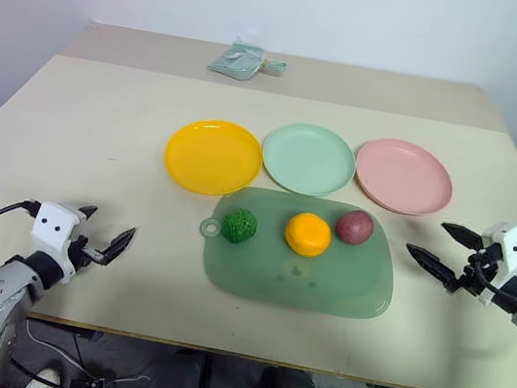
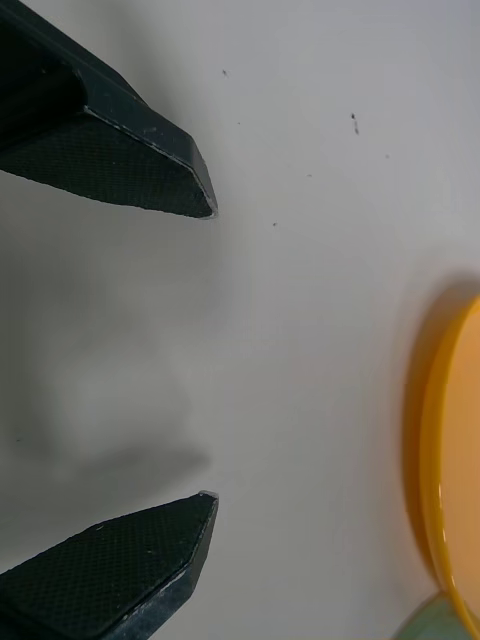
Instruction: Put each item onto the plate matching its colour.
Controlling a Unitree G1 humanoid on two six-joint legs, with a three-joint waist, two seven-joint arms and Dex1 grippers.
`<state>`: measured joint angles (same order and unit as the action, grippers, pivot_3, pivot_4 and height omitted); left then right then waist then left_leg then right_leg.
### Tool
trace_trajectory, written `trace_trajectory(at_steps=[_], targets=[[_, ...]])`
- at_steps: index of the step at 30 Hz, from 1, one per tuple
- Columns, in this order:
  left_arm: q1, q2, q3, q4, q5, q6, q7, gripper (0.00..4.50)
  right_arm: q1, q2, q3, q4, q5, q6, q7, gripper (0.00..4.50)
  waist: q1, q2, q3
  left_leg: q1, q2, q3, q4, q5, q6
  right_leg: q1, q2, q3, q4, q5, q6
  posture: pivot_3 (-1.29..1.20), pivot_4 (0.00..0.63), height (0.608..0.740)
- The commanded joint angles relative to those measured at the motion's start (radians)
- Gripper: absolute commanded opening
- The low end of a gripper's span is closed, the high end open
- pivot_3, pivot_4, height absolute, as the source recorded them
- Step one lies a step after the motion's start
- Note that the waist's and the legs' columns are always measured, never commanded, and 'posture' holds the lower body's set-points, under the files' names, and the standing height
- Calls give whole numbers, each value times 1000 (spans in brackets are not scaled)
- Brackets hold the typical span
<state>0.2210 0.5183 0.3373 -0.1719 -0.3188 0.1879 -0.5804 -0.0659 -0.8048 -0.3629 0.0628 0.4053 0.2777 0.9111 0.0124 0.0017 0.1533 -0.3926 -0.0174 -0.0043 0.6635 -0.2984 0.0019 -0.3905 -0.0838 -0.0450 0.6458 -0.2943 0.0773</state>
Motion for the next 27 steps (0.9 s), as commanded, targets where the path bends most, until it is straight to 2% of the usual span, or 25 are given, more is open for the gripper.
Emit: trace_trajectory(at_steps=[1,18,21,27], targets=[[-4,0,24,-24,-15,-23,1,4500,-2,1,-16,-36,9,-7,-7,4421,0,0,0,0,0,0,0,0,0,0,0,0,0,0,0,0,150,740],[-108,-21,-69,-28,-19,5,-32,4500,47,32,-49,-38,22,-58,-20,4421,1,0,0,0,0,0,0,0,0,0,0,0,0,0,0,0,150,740],[-133,-9,-86,-45,-64,42,-77,4500,64,47,-56,-53,21,-85,-29,4421,0,0,0,0,0,0,0,0,0,1,0,0,0,0,0,0,150,740],[-224,40,-195,-104,-98,106,-191,4500,83,33,-95,-101,54,-97,-15,4421,0,0,0,0,0,0,0,0,0,1,0,0,0,0,0,0,150,740]])
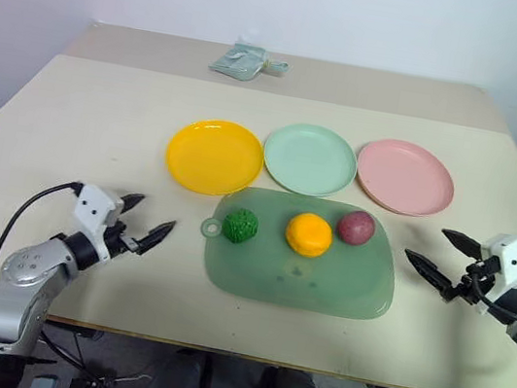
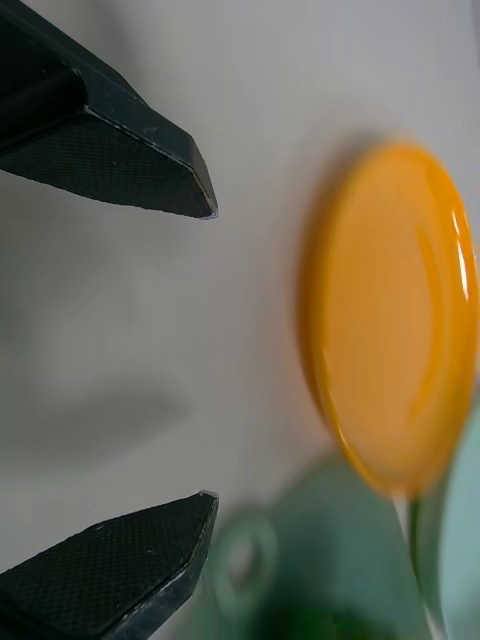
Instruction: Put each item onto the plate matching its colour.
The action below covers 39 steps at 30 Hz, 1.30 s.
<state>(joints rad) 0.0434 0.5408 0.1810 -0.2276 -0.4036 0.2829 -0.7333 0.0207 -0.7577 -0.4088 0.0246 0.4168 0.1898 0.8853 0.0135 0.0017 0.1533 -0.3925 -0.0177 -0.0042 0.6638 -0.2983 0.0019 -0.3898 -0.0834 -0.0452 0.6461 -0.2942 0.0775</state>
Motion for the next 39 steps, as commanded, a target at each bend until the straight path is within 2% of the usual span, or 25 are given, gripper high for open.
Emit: trace_trajectory(at_steps=[1,5,11,17,22,25,28,29,34,39], targets=[[-88,28,-78,-35,5,13,-61,4500,5,-21,-56,-110,73,16,26,4421,0,0,0,0,0,0,0,0,0,0,0,0,0,0,0,0,150,740],[-217,34,-181,23,53,11,-111,4500,47,-29,-41,-307,171,120,46,4421,0,1,0,0,0,0,0,0,0,0,1,0,0,0,0,0,150,740],[-306,27,-289,87,108,6,-159,4500,72,6,70,-560,243,232,-6,4421,-1,1,1,0,0,0,0,0,0,0,2,0,1,0,0,0,150,740],[-348,9,-332,147,147,-18,-174,4500,61,72,208,-688,244,298,-116,4421,2,0,1,0,0,0,1,0,0,0,2,0,0,0,0,0,150,740],[-373,-27,-349,190,169,-21,-170,4500,43,92,265,-736,247,341,-174,4421,0,0,1,0,-1,0,1,0,0,0,2,0,0,0,0,0,150,740],[-377,-42,-350,198,169,-19,-169,3633,29,94,281,-753,254,363,-202,4500,0,-1,1,0,0,0,1,0,0,0,2,0,1,0,1,0,150,740],[-375,-59,-330,173,147,-5,-159,2182,22,79,257,-754,261,381,-213,4500,0,-1,1,0,0,0,1,0,0,0,2,0,1,0,1,0,150,740],[-382,-69,-321,171,142,0,-146,2001,21,74,245,-750,259,381,-215,4500,0,-1,1,0,-1,0,1,0,0,0,2,0,1,0,1,0,150,740],[-539,-175,-275,257,135,22,-30,2001,29,20,120,-683,238,373,-204,4500,12,-3,3,-1,-1,-1,3,0,0,1,2,0,1,0,1,0,150,740],[-855,-321,-287,612,220,10,129,2001,73,-53,-14,-573,175,324,-160,4500,30,-6,4,-1,-4,0,4,-1,2,1,4,0,1,1,5,0,150,740]])
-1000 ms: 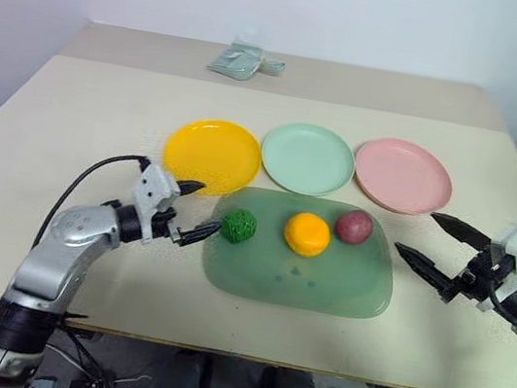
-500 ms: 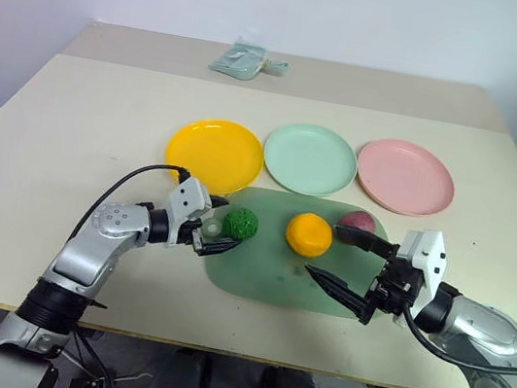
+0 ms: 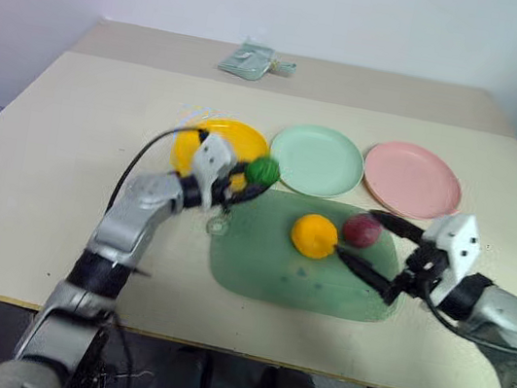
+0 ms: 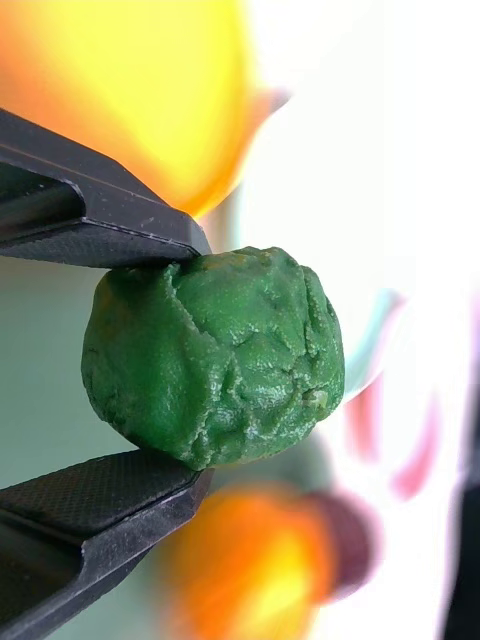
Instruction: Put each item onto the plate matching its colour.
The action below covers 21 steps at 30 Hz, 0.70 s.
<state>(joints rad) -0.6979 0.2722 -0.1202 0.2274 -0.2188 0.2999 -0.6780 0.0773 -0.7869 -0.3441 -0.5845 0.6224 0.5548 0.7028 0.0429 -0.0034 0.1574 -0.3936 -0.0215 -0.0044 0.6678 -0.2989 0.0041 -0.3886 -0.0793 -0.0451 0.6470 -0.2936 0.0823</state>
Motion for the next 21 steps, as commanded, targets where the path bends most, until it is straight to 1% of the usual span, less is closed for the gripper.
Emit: trace_trajectory(at_steps=[1,4,7,9,11,12,13,14,16,19,20,21], targets=[[-169,-78,18,236,41,-14,91,2001,25,-29,-95,54,-42,-53,29,4500,-2,-1,1,0,-1,0,0,0,1,0,0,0,0,-1,1,0,150,740],[-338,-155,47,516,54,-46,150,2001,62,-30,-135,108,-79,-96,49,4500,-4,-3,2,0,-2,2,0,-2,3,0,-1,0,0,-2,3,0,150,740],[-474,-210,30,765,108,-98,189,2001,96,-12,-150,131,-108,-133,50,4500,-7,-6,4,0,-2,3,0,-2,4,-1,-1,0,0,-2,4,0,150,740],[-535,-244,32,877,129,-117,210,2001,122,9,-150,132,-122,-158,46,4500,-6,-6,4,0,-2,4,0,-2,4,-2,0,1,1,-2,4,0,150,740],[-567,-263,42,940,139,-130,212,2001,139,28,-148,126,-128,-174,38,4500,-6,-7,4,0,-2,4,0,-2,4,-2,0,1,1,-2,4,0,150,740],[-576,-269,51,960,137,-129,207,2490,146,38,-149,125,-132,-182,35,4500,-6,-7,4,0,-2,4,0,-2,4,-2,-1,1,1,-2,4,0,150,740],[-582,-273,55,972,139,-134,202,3128,152,48,-149,124,-136,-190,32,4500,-8,-7,4,0,-2,4,0,-2,4,-2,-1,1,1,-2,4,0,150,740],[-585,-274,56,979,144,-142,202,3414,156,55,-148,125,-139,-196,30,4500,-8,-7,4,0,-2,4,0,-2,4,-2,-1,1,1,-2,4,0,150,740],[-588,-275,58,984,150,-160,199,4388,161,64,-147,127,-144,-204,29,4500,-7,-7,4,0,-2,4,0,-2,3,-2,-1,1,2,-2,4,0,150,740],[-581,-254,80,951,143,-189,195,4455,163,75,-139,138,-152,-221,30,4500,-6,-7,4,0,-2,4,0,-1,2,-2,-1,1,2,-2,4,0,150,740],[-577,-246,93,938,134,-186,188,4455,163,76,-138,139,-151,-223,30,4500,-6,-7,4,0,-2,4,0,-1,1,-2,-1,2,2,-2,4,0,150,740],[-564,-231,94,901,134,-194,170,4455,158,76,-135,140,-150,-222,30,4500,-7,-7,4,0,-2,4,0,2,-4,-2,-1,2,2,-2,4,0,150,740]])
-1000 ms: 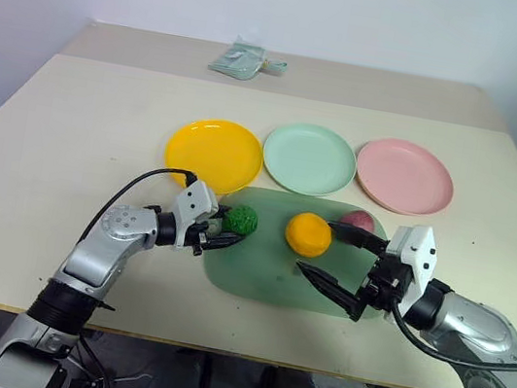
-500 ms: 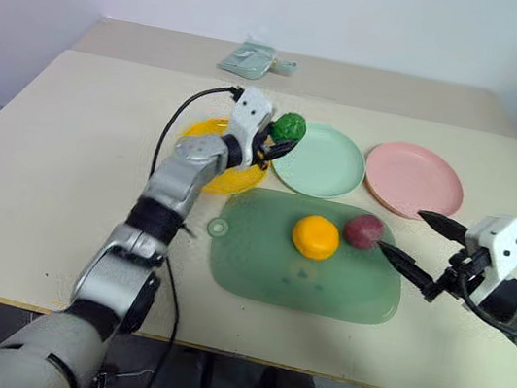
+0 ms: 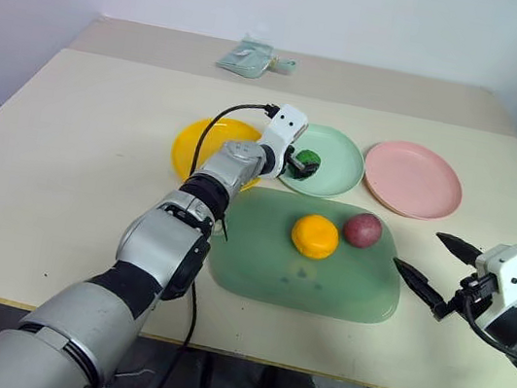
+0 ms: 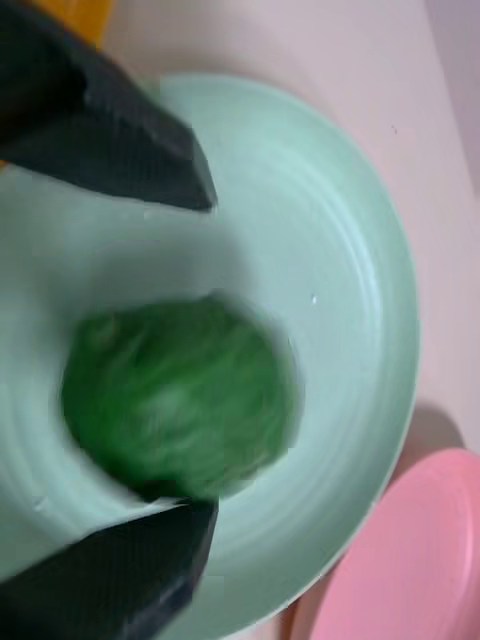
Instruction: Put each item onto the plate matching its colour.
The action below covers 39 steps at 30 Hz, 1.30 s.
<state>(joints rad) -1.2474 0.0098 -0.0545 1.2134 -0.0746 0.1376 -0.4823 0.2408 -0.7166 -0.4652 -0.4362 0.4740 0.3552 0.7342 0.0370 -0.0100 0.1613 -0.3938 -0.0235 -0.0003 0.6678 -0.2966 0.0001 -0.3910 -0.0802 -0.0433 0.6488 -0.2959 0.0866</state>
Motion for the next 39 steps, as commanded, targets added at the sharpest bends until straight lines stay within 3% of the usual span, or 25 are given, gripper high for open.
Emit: trace_trajectory(at_steps=[1,3,7,12,25,30,33,39], targets=[[-2,42,27,-115,-9,-37,-42,4455,-8,7,-13,-9,0,-22,-2,4500,-1,0,0,0,0,0,0,0,0,0,0,1,0,0,0,0,150,740],[57,68,36,-247,-42,-16,-119,4455,-17,5,-7,-7,1,-19,-3,4500,-2,0,0,0,0,0,0,1,-1,0,0,1,0,0,0,0,150,740],[391,200,-105,-826,-150,122,-498,4455,-45,-6,10,-1,3,-7,1,4500,-25,3,-1,2,0,0,-2,1,-2,0,-1,4,1,0,0,0,150,740],[578,294,-225,-1093,-139,167,-596,4455,-48,-13,18,0,12,11,10,4500,-18,3,-1,2,1,-3,1,2,-4,2,-1,4,1,0,-1,0,150,740],[574,221,-378,-1047,27,116,-497,4455,-19,7,23,-50,19,37,3,4500,-24,3,-1,2,1,-3,1,-3,4,3,0,4,1,0,0,0,150,740],[582,215,-367,-1043,27,115,-497,3026,-22,14,34,-64,20,49,-10,4500,-23,3,-1,2,1,-3,1,-3,5,3,0,4,1,0,0,0,150,740],[591,225,-349,-1062,25,118,-482,2993,-24,14,34,-66,31,52,-4,4500,-23,3,-1,2,1,-3,1,-3,5,3,0,4,1,0,0,0,150,740],[595,231,-169,-1129,-77,217,-380,2993,-16,2,48,-74,47,48,30,4500,-24,3,-1,2,1,-3,1,-3,5,2,0,4,1,0,0,0,150,740]])
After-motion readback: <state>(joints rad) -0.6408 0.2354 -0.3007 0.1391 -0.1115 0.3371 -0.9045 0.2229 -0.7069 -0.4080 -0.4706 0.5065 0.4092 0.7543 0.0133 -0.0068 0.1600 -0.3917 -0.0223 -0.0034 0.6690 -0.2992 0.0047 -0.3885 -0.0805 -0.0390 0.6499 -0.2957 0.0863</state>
